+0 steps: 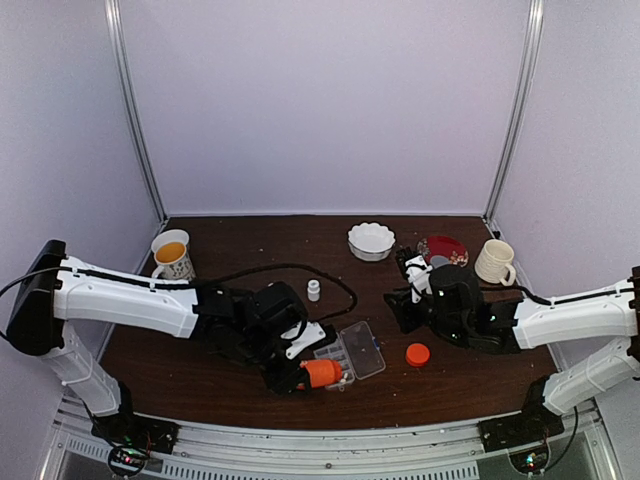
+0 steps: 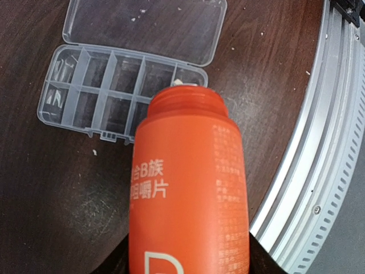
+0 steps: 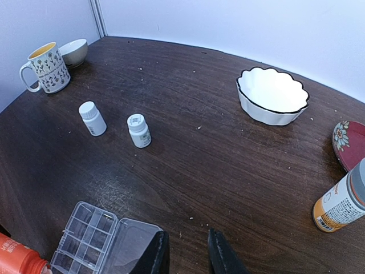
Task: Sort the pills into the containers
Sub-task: Pour the pill into the compartment of the pill container, then pick up the lid of the pill bottle from the center of the board, then close the lid of the pill bottle on the pill bottle.
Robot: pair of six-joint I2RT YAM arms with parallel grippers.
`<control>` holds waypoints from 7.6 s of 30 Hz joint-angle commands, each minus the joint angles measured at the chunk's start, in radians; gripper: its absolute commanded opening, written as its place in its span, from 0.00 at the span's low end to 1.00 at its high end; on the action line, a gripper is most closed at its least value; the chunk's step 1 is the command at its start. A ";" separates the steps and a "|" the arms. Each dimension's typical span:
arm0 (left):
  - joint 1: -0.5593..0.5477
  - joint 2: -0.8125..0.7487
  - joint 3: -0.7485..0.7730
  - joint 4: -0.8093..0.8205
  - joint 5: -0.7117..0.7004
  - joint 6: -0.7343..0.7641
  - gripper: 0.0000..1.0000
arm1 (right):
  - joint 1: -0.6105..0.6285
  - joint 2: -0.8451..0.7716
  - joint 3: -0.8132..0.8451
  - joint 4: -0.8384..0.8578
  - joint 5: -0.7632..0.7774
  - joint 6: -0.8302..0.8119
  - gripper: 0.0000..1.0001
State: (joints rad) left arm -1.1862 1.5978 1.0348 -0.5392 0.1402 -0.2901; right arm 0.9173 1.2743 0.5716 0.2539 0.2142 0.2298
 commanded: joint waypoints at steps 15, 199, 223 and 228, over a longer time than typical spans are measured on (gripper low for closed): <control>-0.016 -0.015 0.024 -0.009 0.023 -0.014 0.00 | -0.006 0.013 0.033 -0.006 0.002 -0.015 0.24; -0.026 -0.937 -0.279 0.742 -0.341 0.483 0.00 | -0.064 0.341 0.366 -0.971 -0.121 0.319 0.61; -0.026 -0.873 -0.301 0.776 -0.330 0.447 0.00 | -0.058 0.142 0.427 -0.948 -0.132 0.274 0.52; -0.027 -0.816 -0.348 0.898 -0.289 0.342 0.00 | -0.058 -0.014 0.458 -0.930 -0.133 0.265 0.52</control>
State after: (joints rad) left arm -1.2083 0.7517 0.7376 0.2047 -0.1921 0.1509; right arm 0.8570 1.3636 0.9894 -0.7021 0.0654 0.5167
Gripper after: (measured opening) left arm 0.525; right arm 0.547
